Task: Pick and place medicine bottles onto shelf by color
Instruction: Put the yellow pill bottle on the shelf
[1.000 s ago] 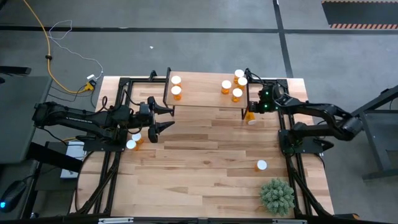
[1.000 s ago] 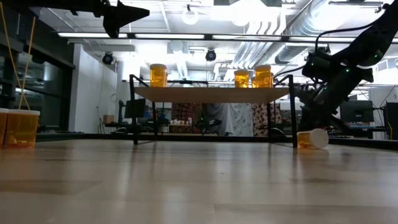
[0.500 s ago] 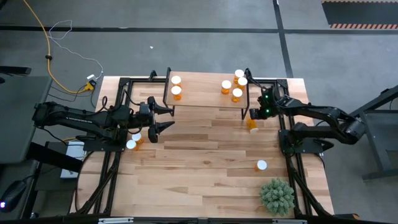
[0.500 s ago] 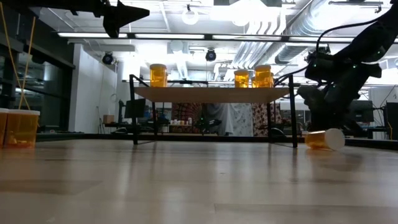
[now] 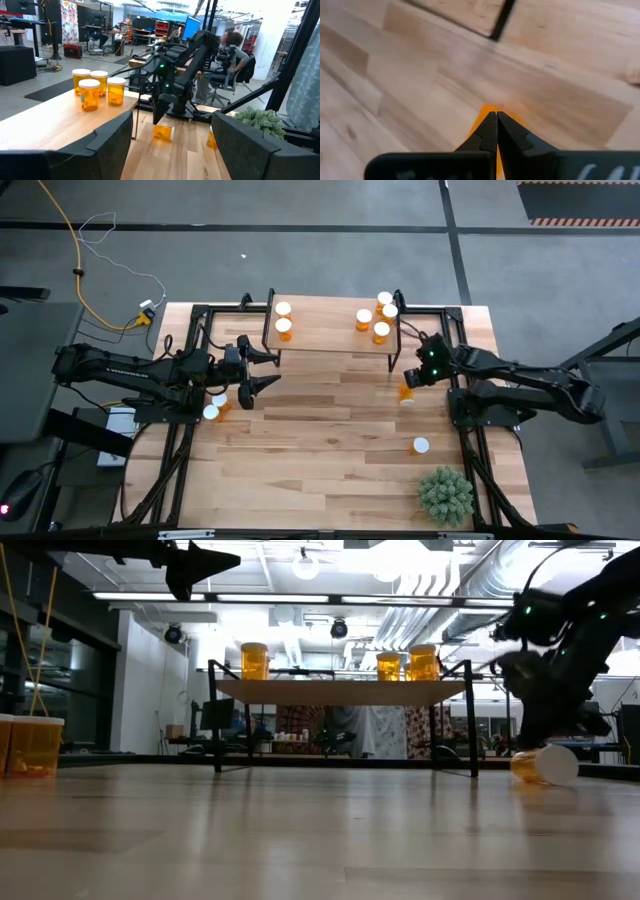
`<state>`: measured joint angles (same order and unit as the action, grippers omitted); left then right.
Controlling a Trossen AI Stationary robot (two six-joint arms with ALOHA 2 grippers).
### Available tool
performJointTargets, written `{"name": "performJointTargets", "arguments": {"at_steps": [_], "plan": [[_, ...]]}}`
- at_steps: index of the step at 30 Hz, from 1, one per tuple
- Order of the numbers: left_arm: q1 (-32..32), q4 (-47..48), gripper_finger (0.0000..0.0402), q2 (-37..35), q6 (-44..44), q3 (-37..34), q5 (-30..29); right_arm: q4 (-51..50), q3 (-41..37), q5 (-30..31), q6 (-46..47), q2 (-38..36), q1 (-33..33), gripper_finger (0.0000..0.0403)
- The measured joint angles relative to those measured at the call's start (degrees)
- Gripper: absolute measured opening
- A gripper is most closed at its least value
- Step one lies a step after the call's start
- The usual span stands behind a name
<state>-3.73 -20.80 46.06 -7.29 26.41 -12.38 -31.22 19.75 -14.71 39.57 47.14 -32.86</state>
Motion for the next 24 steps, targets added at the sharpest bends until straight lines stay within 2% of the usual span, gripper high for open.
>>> {"name": "performJointTargets", "arguments": {"at_steps": [8,11,17,24], "plan": [[0.02,-0.02,0.0262,0.00,0.00,0.00,0.00,2.67,0.00,6.07,9.67,-5.32,16.35,0.0000],[0.02,-0.02,0.0262,0.00,0.00,0.00,0.00,-0.18,0.00,8.75,13.31,-7.53,21.10,0.0000],[0.00,-0.02,0.0262,0.02,0.00,0.00,0.00,-9.59,0.00,16.44,20.72,-11.19,27.92,0.0000],[0.00,0.00,0.0262,0.02,0.00,0.00,0.00,-16.62,0.00,23.40,27.59,-11.37,31.22,0.0000]]}}
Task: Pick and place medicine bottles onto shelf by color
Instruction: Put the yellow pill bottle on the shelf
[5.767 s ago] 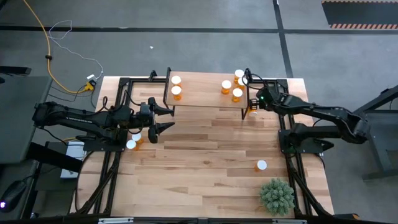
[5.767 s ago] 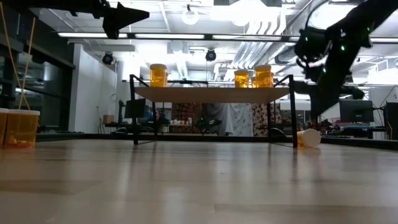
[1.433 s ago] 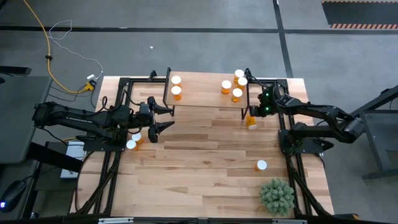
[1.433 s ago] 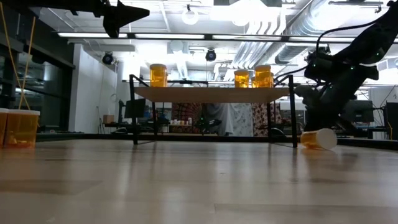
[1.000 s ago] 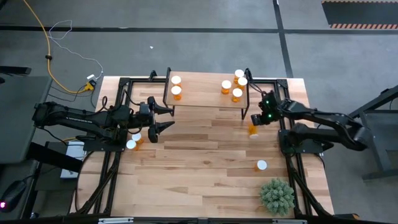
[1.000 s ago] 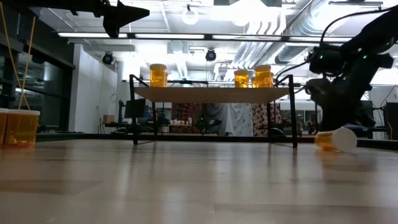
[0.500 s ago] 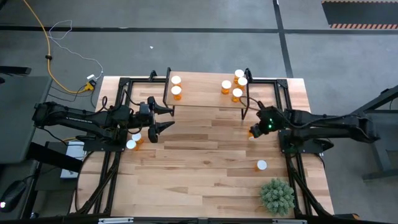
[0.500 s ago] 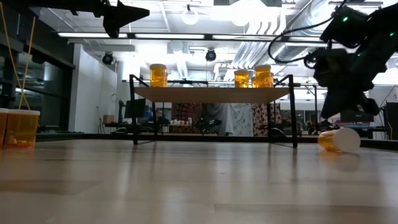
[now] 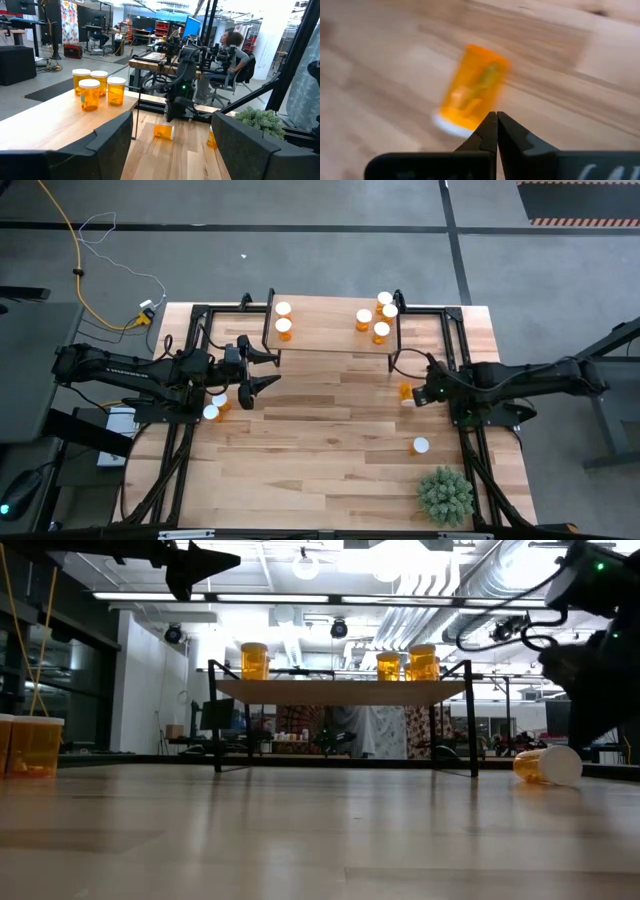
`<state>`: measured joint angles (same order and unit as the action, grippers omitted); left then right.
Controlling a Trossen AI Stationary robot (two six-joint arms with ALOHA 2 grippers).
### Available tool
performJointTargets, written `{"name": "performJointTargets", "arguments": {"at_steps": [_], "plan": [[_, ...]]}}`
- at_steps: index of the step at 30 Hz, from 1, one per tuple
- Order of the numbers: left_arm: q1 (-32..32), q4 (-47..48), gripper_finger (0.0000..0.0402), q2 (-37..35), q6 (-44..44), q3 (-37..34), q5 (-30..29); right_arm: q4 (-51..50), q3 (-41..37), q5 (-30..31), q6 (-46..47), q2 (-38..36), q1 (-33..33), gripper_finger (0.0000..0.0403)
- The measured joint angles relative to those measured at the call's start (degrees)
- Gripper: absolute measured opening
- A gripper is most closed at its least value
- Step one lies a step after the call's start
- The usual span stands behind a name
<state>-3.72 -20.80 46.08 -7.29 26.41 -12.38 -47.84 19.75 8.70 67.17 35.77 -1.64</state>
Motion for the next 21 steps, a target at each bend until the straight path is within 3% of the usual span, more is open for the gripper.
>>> {"name": "performJointTargets", "arguments": {"at_steps": [13,21], "plan": [[0.00,-0.02,0.0262,-0.01,-0.02,0.00,0.00,5.60,0.00,0.50,3.35,11.09,0.32,0.0000],[0.01,-0.02,0.0262,-0.01,-0.02,0.00,0.00,20.15,0.00,-1.93,3.82,18.90,4.66,0.0000]]}}
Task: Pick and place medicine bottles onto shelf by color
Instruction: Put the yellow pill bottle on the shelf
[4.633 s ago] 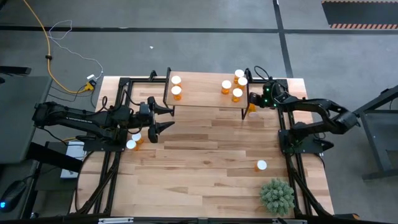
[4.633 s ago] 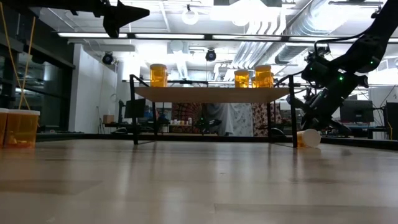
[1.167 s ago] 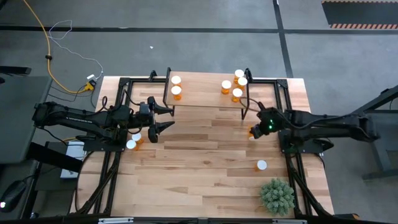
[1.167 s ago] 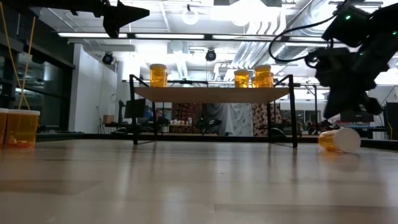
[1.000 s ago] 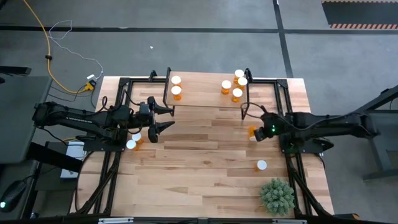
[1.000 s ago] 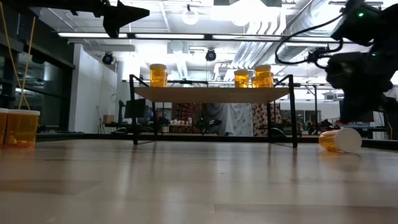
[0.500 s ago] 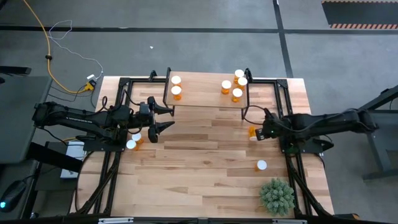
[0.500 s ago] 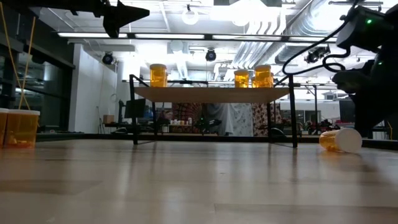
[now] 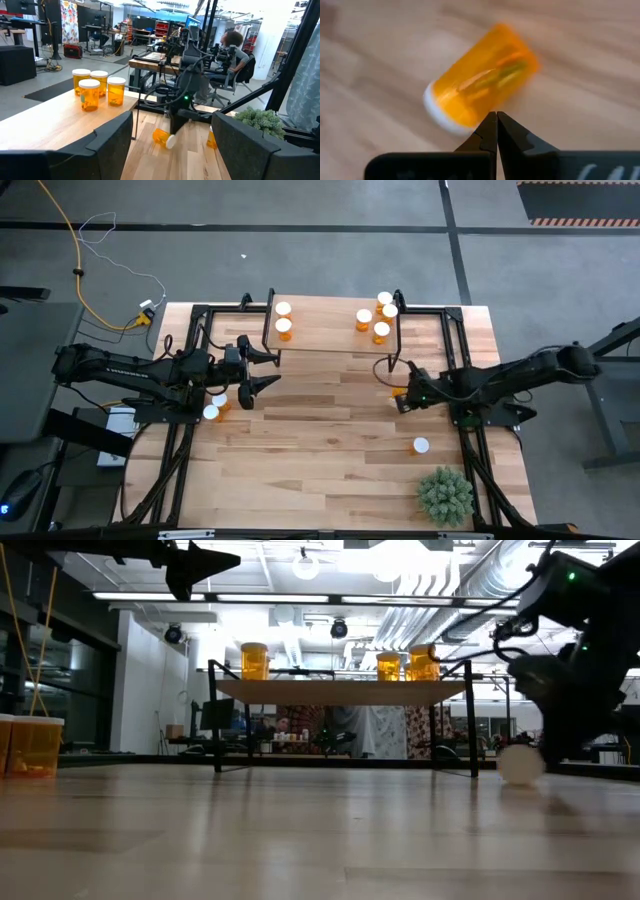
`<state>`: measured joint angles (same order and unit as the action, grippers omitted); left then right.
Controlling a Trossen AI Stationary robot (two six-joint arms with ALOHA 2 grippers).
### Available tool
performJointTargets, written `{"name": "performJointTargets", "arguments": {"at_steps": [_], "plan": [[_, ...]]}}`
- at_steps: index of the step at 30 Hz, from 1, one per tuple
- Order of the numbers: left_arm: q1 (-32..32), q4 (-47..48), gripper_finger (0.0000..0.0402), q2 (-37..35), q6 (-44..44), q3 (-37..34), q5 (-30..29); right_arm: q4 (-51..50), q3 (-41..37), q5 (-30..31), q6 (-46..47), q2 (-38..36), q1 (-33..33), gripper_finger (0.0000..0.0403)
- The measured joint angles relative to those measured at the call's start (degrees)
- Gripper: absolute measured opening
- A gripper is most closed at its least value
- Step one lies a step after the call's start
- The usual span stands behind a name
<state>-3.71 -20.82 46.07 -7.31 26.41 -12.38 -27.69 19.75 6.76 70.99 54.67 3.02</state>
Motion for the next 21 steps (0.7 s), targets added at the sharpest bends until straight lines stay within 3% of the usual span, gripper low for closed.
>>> {"name": "performJointTargets", "arguments": {"at_steps": [6,11,14,21], "plan": [[-0.01,0.00,0.0262,0.01,0.00,0.00,0.00,22.52,0.02,1.81,0.42,10.95,6.90,0.0000],[0.01,0.02,0.0262,0.01,-0.97,0.00,0.00,39.24,3.76,1.94,-7.68,20.60,10.47,0.0000],[-0.01,0.00,0.0262,0.01,-1.05,0.00,0.00,35.40,10.62,1.27,-16.69,21.97,11.63,0.0000],[-0.01,0.00,0.0262,0.01,-1.05,0.00,0.00,4.34,28.92,4.77,-30.66,21.88,12.03,0.0000]]}}
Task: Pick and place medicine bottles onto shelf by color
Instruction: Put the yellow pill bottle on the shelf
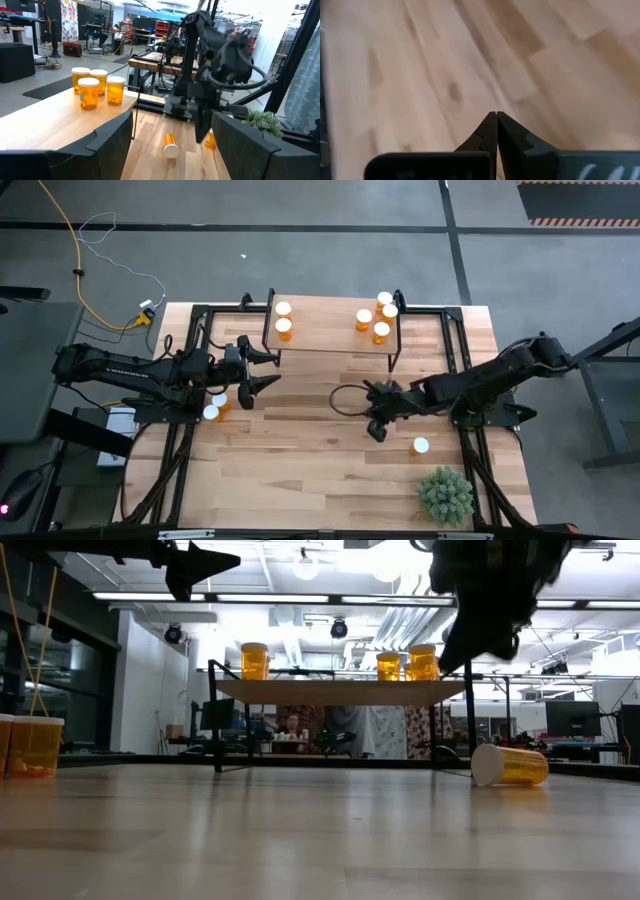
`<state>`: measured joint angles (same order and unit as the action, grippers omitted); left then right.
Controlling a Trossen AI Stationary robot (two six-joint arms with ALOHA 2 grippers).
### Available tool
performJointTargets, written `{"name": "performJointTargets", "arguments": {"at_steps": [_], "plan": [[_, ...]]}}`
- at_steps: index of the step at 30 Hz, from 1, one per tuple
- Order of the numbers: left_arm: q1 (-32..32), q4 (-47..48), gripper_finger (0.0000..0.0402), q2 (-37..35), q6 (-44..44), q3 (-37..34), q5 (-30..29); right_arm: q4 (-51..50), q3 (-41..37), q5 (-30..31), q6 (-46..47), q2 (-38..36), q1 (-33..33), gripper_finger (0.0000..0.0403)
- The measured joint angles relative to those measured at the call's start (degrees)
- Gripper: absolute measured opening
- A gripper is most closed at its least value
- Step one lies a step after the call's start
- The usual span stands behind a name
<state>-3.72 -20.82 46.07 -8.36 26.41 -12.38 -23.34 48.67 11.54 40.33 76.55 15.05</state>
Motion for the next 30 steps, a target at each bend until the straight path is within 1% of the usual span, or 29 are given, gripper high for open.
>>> {"name": "performJointTargets", "arguments": {"at_steps": [3,5,7,9,11,13,18,21,23,25,27,30], "plan": [[0.02,0.00,0.0262,0.01,0.00,0.01,0.00,-12.38,5.27,1.58,-0.17,0.00,-0.32,0.0000],[-0.01,0.00,0.0262,-0.01,0.00,0.00,0.00,-19.99,7.61,1.33,1.56,-0.02,-0.62,0.0004],[0.00,0.00,0.0262,0.01,0.00,0.00,0.00,-25.74,8.79,-0.09,3.05,-0.02,-0.81,0.0019],[0.02,0.00,0.0262,0.00,0.01,0.02,0.00,-29.62,9.05,-1.98,3.42,-0.02,-0.81,0.0046],[0.02,0.00,0.0262,-0.01,0.00,0.01,0.00,-30.28,8.31,-4.11,2.48,-0.04,-0.79,0.0083],[0.02,0.00,0.0262,-0.01,0.00,0.02,0.00,-30.84,7.01,-4.25,-1.28,-0.02,-0.79,0.0127],[0.01,0.00,0.0262,0.00,0.01,0.02,-0.02,-30.14,5.76,-0.91,-13.83,0.84,-1.99,0.0245],[0.00,0.00,0.0262,0.00,0.02,0.02,-0.31,-29.45,5.76,0.99,-19.72,2.23,-3.98,0.0303],[0.02,0.02,0.0262,0.05,0.27,0.02,-0.35,-29.52,5.76,1.08,-23.43,4.13,-5.30,0.0329],[0.02,0.02,0.0262,0.05,0.44,0.02,-0.35,-29.50,5.74,1.02,-26.60,6.39,-6.43,0.0347],[0.02,0.04,0.0262,0.05,0.43,0.02,-0.35,-29.18,5.74,1.05,-29.91,8.92,-7.24,0.0356],[0.01,0.05,0.0262,0.05,0.44,0.02,-0.42,-28.32,5.72,1.12,-32.89,12.48,-8.17,0.0359]]}}
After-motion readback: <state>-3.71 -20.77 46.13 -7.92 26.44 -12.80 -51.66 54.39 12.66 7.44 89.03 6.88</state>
